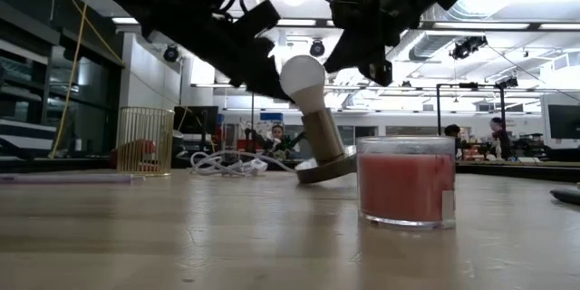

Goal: Screw lightbulb

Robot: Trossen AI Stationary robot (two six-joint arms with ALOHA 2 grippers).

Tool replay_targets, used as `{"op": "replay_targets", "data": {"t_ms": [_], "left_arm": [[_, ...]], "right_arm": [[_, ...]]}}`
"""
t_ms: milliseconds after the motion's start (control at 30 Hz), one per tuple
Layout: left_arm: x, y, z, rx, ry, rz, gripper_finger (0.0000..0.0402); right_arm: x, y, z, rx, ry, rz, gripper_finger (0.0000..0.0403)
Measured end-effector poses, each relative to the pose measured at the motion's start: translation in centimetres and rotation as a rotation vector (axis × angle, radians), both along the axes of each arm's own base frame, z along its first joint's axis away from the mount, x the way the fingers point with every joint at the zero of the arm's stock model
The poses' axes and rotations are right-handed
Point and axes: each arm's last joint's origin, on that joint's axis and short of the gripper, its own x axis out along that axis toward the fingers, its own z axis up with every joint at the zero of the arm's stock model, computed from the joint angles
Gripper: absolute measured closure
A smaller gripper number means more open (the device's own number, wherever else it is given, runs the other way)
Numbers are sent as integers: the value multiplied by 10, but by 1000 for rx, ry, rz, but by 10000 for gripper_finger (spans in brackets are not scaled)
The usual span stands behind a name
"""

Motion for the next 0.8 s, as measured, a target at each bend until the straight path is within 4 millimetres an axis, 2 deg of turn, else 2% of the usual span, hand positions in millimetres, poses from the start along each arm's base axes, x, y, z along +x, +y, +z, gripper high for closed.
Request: {"op": "replay_targets", "data": {"t_ms": [200,400,600,800], "left_arm": [[0,15,9,23,-45,24,402],[-8,34,26,165,-38,86,402],[-28,50,56,224,-55,158,401],[-54,51,78,113,-76,222,401]], "right_arm": [[-3,22,-4,6,56,16,403],[-6,45,-3,30,73,60,403],[-18,71,2,44,117,93,403],[-29,92,7,-1,123,49,403]]}}
